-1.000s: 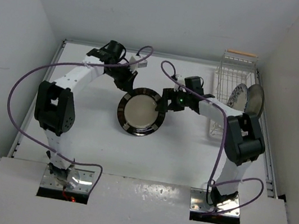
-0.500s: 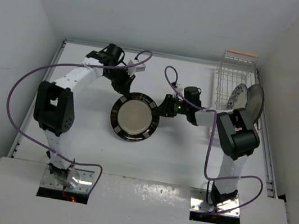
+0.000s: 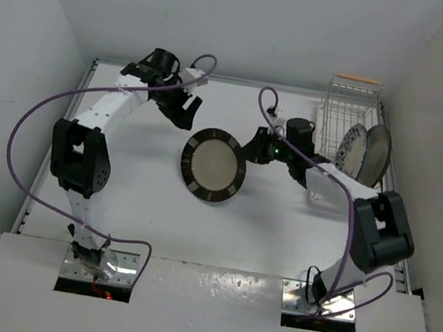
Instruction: Load the plates into the dish rack
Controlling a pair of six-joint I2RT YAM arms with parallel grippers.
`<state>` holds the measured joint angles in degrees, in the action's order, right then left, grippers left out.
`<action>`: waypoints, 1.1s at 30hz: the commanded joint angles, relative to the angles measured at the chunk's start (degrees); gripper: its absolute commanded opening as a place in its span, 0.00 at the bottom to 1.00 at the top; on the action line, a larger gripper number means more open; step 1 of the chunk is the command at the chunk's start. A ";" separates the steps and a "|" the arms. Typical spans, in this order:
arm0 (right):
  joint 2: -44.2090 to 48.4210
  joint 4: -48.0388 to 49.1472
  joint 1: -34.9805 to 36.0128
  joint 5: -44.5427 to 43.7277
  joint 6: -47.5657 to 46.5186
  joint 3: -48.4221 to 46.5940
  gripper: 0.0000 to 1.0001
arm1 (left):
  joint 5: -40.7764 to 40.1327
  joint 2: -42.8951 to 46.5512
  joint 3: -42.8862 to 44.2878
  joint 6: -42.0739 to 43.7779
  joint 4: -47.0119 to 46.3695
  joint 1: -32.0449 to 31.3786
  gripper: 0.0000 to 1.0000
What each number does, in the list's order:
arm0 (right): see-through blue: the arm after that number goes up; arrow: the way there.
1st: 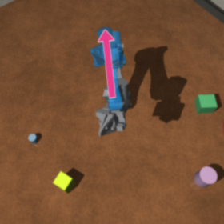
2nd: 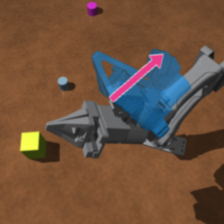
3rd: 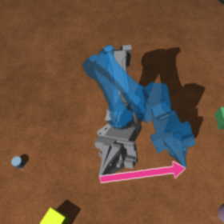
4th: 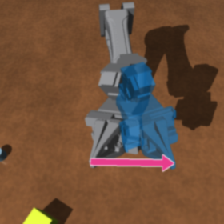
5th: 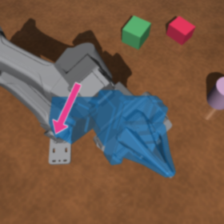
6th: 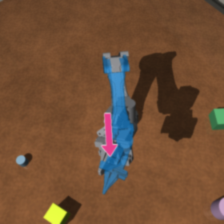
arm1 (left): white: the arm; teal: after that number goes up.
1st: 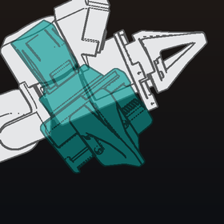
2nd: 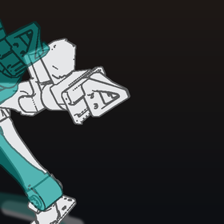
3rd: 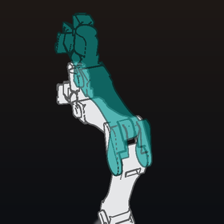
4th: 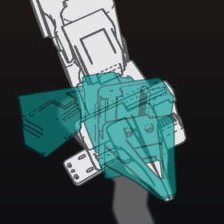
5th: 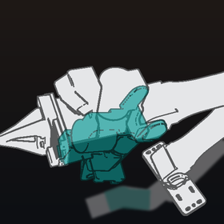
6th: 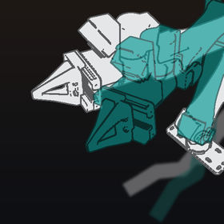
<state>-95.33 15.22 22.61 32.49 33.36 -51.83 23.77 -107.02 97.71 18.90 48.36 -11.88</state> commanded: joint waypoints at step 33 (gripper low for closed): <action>20.45 -16.53 -11.97 -32.40 -21.32 -22.34 0.00 | -9.88 3.05 2.14 -8.96 -2.74 11.18 0.92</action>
<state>-78.70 -9.32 11.33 0.51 13.15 -68.71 12.82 -106.26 100.25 10.83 45.98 -0.67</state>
